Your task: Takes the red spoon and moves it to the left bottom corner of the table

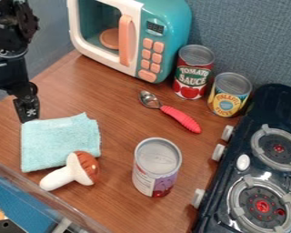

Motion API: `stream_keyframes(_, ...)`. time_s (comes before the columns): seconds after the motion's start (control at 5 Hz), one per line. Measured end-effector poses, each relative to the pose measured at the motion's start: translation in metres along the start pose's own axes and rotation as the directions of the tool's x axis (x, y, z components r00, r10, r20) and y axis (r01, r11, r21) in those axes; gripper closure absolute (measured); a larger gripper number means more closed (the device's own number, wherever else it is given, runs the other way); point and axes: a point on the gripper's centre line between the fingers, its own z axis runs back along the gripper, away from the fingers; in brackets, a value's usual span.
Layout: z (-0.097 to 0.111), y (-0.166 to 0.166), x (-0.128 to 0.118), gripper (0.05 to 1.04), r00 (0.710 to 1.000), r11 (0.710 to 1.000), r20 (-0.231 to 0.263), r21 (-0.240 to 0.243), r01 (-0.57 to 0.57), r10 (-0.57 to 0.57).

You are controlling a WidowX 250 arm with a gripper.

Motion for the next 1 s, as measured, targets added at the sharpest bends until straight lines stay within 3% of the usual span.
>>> stream_keyframes(0.2, -0.004, 0.002, 0.0, 0.083, 1.0, 1.0, 0.007, 0.015, 0.003, -0.003)
stream_keyframes(0.6, -0.011, 0.014, -0.02, 0.083, 0.989, 0.989, -0.01, 0.022, 0.145, -0.145)
stream_keyframes(0.8, -0.006, 0.017, -0.045, 0.083, 0.938, 0.939, -0.052, -0.004, 0.343, -0.342)
stream_keyframes(1.0, 0.007, 0.024, -0.091, 0.083, 0.849, 0.856, -0.111, -0.049, 0.515, -0.517)
